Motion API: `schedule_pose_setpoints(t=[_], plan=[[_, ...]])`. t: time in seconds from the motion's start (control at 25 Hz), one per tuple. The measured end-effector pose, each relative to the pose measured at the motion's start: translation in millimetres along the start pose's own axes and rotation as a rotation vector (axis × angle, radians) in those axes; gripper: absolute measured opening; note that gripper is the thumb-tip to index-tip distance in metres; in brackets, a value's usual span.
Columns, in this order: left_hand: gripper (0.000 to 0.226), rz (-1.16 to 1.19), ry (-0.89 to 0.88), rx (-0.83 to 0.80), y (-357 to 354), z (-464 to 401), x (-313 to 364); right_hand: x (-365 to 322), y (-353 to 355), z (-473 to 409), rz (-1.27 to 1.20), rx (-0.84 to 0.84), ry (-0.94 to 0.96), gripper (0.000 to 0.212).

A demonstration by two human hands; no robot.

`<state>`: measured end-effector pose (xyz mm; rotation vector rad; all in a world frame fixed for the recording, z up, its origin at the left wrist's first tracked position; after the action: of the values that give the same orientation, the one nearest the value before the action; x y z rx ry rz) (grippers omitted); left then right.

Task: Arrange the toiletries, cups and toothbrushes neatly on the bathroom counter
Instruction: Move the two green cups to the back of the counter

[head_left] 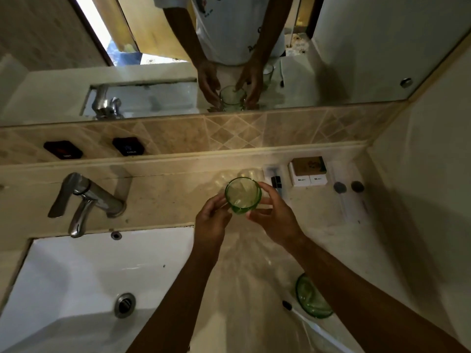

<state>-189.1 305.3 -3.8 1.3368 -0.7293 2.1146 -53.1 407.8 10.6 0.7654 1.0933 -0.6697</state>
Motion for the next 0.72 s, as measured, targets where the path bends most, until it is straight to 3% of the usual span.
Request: schedule_pose_setpoints(t=[0.28, 0.48, 0.72], plan=[[0.048, -0.052, 0.004, -0.013, -18, -62, -2, 10, -5, -67, -0.031, 0.095, 0.016, 0.074], [0.062, -0.058, 0.034, 0.013, -23, -93, -10, 35, -9, -102, -0.026, 0.144, -0.066, 0.059], [0.07, -0.053, 0.065, 0.028, -24, -106, -17, 46, -13, -117, -0.038, 0.132, -0.087, 0.06]])
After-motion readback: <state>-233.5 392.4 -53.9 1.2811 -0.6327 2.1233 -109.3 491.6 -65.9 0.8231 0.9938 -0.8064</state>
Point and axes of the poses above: each hand's wrist, its own z-axis away from the middle knuckle, its own y-axis out of the back of the hand, x = y × z, the point moved 7 cm from there along -z, towards the middle knuckle, and after that the axes turned 1 degree about -y, right-handed, at the moved point
